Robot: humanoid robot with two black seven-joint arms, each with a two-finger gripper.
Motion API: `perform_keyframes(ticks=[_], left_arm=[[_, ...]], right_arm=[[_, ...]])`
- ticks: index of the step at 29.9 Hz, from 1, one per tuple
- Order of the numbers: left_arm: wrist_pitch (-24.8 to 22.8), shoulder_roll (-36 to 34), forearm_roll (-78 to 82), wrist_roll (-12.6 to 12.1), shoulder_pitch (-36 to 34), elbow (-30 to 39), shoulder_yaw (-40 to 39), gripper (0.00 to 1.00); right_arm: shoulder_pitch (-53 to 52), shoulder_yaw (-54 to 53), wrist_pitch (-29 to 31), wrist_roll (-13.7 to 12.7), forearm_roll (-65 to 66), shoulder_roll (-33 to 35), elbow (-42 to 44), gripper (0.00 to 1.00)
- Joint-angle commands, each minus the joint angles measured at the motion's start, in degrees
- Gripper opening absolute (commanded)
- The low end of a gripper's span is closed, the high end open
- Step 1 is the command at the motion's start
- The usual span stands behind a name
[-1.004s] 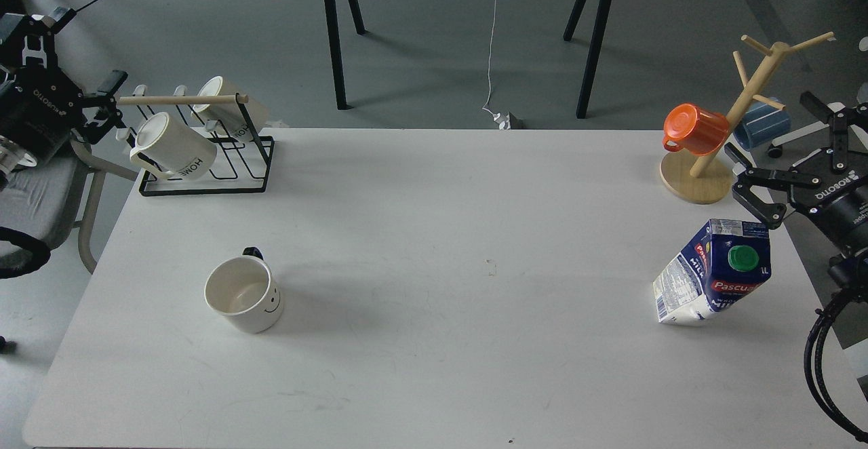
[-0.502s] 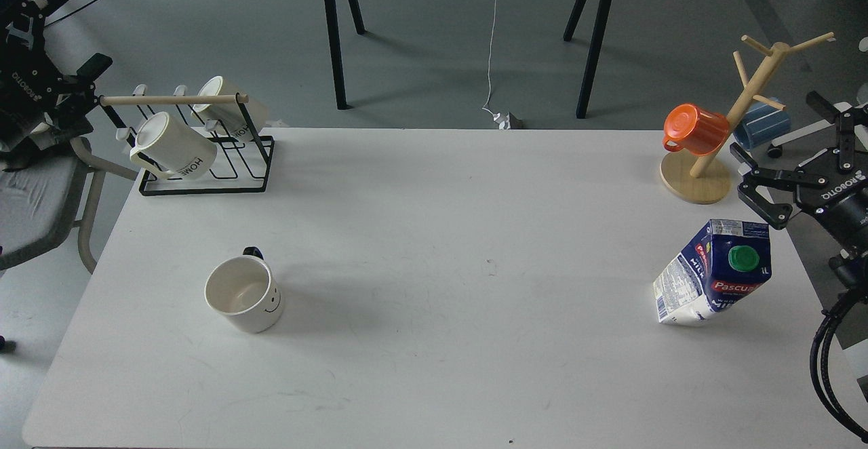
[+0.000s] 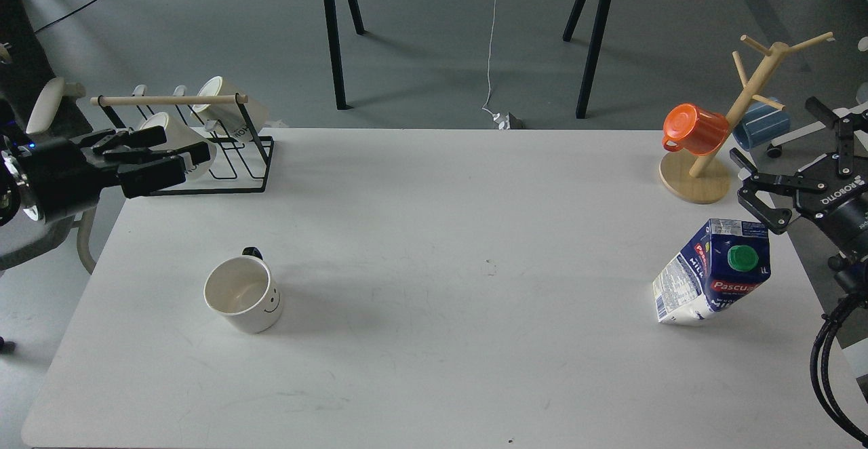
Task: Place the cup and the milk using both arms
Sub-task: 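Reach the left gripper to the white mug and close on its rim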
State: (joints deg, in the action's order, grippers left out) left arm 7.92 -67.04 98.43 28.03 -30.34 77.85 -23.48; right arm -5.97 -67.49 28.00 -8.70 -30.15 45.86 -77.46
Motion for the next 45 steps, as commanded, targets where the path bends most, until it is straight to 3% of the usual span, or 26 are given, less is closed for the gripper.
perform_keyframes(ticks=[1, 9, 14, 18, 25, 38, 45], left_arm=[[8.86, 3.84, 9.32, -0.03, 5.27, -3.66, 1.77, 1.00], [9.40, 12.01, 15.29, -0.03, 7.57, -13.33, 1.68, 1.00], [7.21, 12.72, 16.45, -0.03, 7.22, -16.06, 2.20, 0.99], [2.55, 12.55, 16.45, -0.03, 6.61, -16.77, 2.29, 0.99], [-1.06, 13.77, 17.15, -0.03, 5.12, -18.17, 2.21, 0.99], [-1.42, 18.34, 18.21, -0.03, 5.02, -22.30, 2.47, 0.99], [-1.24, 20.10, 18.21, -0.03, 5.03, -23.62, 2.73, 0.92]], right_arm=[[0.52, -0.19, 0.00, 0.09, 0.00, 0.02, -0.15, 0.98], [1.75, -0.10, 0.00, 0.09, 0.00, -0.15, -0.50, 0.98], [2.28, -0.36, 0.00, 0.09, 0.00, -0.07, -0.50, 0.98], [3.07, -0.45, 0.00, 0.09, 0.00, -0.07, -0.50, 0.98], [3.77, -0.54, 0.00, 0.26, 0.00, -0.24, -0.50, 0.98], [3.77, -0.63, 0.00, 0.26, 0.00, -0.15, -0.41, 0.98], [4.12, -0.63, 0.00, 0.26, 0.00, -0.15, -0.41, 0.98]])
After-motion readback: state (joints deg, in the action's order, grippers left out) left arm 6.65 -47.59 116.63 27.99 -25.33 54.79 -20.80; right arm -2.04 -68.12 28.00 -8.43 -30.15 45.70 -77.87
